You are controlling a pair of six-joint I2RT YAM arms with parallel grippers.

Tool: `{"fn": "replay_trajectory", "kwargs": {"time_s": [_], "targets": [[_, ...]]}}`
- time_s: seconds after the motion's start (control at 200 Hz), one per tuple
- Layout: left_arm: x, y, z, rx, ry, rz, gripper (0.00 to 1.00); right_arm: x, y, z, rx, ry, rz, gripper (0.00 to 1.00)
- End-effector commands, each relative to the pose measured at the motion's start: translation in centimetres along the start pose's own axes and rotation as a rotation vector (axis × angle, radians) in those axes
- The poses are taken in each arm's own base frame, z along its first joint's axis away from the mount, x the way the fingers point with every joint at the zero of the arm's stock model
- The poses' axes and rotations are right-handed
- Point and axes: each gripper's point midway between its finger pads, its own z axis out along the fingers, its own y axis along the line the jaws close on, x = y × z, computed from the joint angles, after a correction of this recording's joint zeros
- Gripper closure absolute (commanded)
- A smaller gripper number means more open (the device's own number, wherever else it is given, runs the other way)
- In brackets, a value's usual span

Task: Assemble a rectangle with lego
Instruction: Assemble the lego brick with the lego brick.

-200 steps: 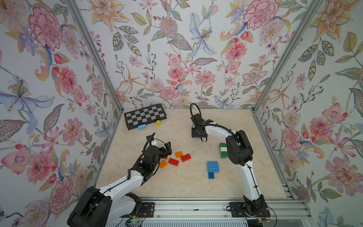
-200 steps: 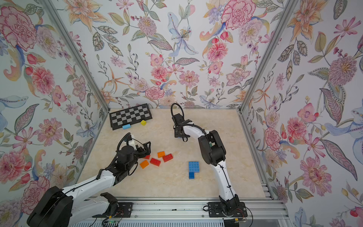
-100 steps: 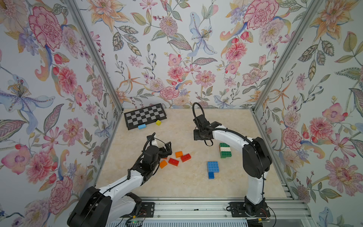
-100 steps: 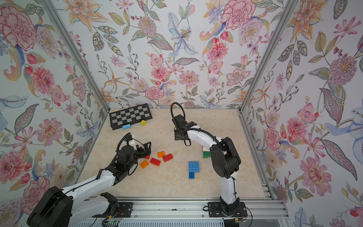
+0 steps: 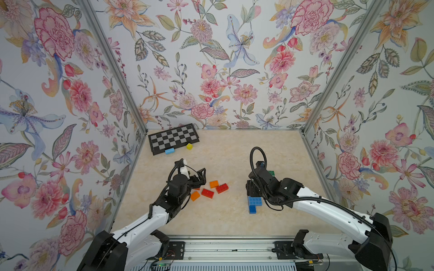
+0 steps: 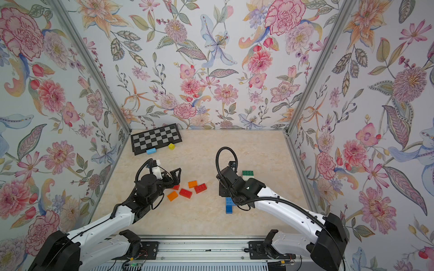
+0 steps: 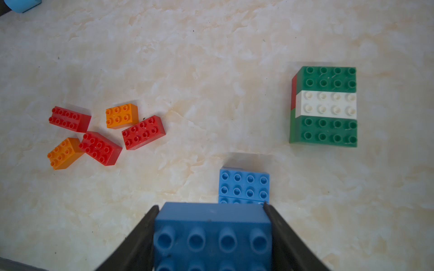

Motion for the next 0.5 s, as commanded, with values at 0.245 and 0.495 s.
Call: {"fn": "replay_trajectory", "kwargs": {"time_s": [0.245, 0.495], "targets": [[0.6, -0.9, -0.7, 0.032, 0.010, -0.023, 0.01, 8.1, -4.2, 0.2, 0.141, 0.071, 0.019, 0.71], [1.2, -0.7, -0.3, 0.032, 0.020, -0.037, 0.01, 9.6, -4.6, 1.5, 0.192, 0.131, -0.066, 0.69]]}}
